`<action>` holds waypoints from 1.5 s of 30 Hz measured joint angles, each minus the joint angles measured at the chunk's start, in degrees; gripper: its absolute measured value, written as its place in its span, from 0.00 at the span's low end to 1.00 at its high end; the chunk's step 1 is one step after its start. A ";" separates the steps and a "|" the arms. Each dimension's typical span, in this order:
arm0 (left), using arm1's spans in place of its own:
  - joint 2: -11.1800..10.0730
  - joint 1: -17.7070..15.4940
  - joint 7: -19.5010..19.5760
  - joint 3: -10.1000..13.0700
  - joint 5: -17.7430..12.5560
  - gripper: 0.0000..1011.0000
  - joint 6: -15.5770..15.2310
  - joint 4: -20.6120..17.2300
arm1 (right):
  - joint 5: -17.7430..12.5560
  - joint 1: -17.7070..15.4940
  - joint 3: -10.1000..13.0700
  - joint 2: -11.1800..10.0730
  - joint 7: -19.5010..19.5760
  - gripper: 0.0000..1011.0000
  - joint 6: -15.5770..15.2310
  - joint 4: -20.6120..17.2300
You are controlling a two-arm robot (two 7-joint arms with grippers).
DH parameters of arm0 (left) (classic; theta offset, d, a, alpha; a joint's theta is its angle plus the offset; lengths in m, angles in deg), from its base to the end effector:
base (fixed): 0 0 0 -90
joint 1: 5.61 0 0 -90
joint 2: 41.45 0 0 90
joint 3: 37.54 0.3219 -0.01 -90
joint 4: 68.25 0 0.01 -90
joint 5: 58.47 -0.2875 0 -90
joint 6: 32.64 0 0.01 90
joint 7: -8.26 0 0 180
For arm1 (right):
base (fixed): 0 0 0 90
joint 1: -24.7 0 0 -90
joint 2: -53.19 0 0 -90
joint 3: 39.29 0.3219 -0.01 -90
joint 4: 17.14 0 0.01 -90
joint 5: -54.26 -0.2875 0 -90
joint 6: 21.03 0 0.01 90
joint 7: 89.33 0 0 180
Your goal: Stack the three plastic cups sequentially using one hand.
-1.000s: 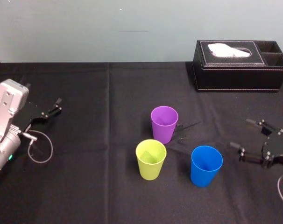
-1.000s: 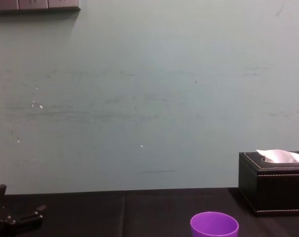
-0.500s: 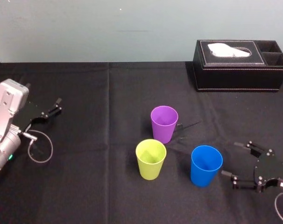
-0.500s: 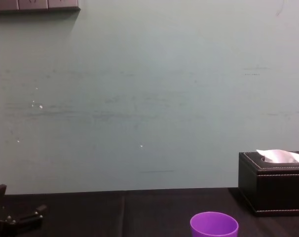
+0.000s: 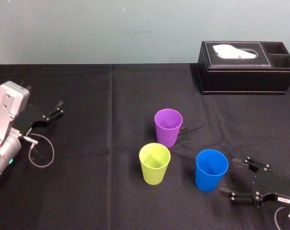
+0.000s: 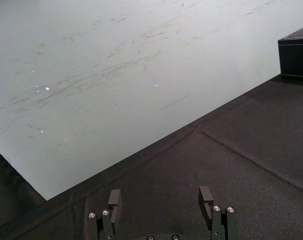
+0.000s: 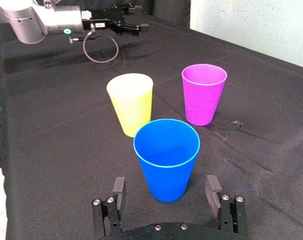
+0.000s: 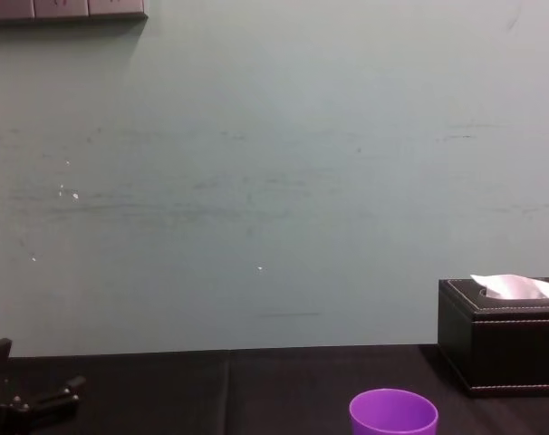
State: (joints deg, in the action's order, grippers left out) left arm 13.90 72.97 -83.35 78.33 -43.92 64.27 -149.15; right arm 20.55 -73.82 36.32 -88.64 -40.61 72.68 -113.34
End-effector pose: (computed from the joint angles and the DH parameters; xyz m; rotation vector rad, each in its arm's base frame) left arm 0.3431 0.1064 -0.3240 0.3046 -0.2848 1.2476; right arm 0.2577 -0.1883 -0.2859 -0.3226 0.0474 -0.5538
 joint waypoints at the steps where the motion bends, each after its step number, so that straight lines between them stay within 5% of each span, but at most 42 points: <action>1: 0.00 0.00 0.00 0.00 0.00 1.00 0.00 0.00 | 0.27 0.24 -0.29 0.18 0.10 0.99 -0.05 0.19; 45: 0.00 -0.01 0.00 0.00 0.00 1.00 0.00 0.00 | 3.49 8.73 -6.18 4.75 -0.25 0.99 -1.26 4.41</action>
State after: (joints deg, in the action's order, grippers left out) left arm 13.90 72.96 -83.36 78.33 -43.92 64.27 -149.15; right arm 24.05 -65.09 30.14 -83.89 -40.86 71.42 -108.93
